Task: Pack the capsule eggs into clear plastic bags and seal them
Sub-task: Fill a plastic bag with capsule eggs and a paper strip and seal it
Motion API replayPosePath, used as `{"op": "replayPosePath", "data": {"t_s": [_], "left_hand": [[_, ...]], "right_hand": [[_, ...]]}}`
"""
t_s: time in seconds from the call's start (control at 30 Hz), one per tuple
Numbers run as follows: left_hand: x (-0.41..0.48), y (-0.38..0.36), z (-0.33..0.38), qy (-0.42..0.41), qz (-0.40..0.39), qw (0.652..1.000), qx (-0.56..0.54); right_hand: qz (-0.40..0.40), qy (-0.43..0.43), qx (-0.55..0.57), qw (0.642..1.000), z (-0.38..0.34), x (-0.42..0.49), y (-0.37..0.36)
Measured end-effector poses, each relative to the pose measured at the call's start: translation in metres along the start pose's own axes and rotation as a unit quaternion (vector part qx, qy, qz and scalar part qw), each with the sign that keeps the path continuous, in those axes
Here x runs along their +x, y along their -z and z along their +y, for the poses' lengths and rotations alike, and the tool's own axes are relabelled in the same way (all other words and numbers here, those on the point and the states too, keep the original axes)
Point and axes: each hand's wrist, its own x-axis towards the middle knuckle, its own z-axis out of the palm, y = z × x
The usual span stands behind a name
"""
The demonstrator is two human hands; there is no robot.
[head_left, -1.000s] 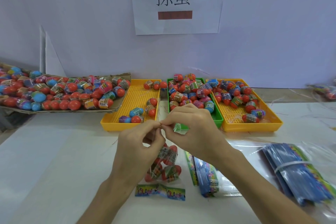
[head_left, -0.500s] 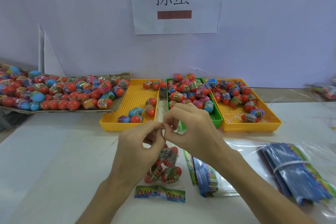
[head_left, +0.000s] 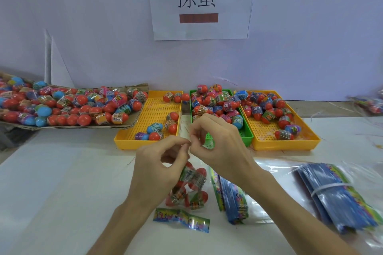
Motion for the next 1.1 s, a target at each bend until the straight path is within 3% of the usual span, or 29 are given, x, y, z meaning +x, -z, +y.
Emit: {"op": "replayPosePath", "data": {"t_s": [0.17,0.4,0.63,0.83,0.97,1.03,1.1], "left_hand": [[0.0,0.001,0.002,0.007,0.005,1.0,-0.006],[0.0,0.003,0.003,0.078,0.053,0.993,-0.077],[0.007,0.008,0.003,0.138,0.14,0.974,-0.11],[0.007,0.009,-0.001,0.177,0.183,0.96,-0.118],[0.009,0.012,-0.007,0.199,0.252,0.942,-0.093],[0.01,0.014,-0.01,0.214,0.275,0.933,-0.093],[0.011,0.014,-0.012,0.22,0.283,0.928,-0.097]], "right_hand": [[0.01,-0.007,0.001,1.0,-0.001,0.0,-0.001],[0.121,-0.109,0.045,0.986,0.007,0.005,0.014],[0.169,-0.234,0.193,0.938,0.013,0.01,0.022],[0.227,-0.284,0.217,0.906,0.034,0.011,0.033],[0.292,-0.325,0.242,0.866,0.046,0.014,0.043],[0.259,-0.33,0.231,0.878,0.05,0.013,0.048],[0.151,-0.322,0.195,0.914,0.052,0.013,0.053]]}}
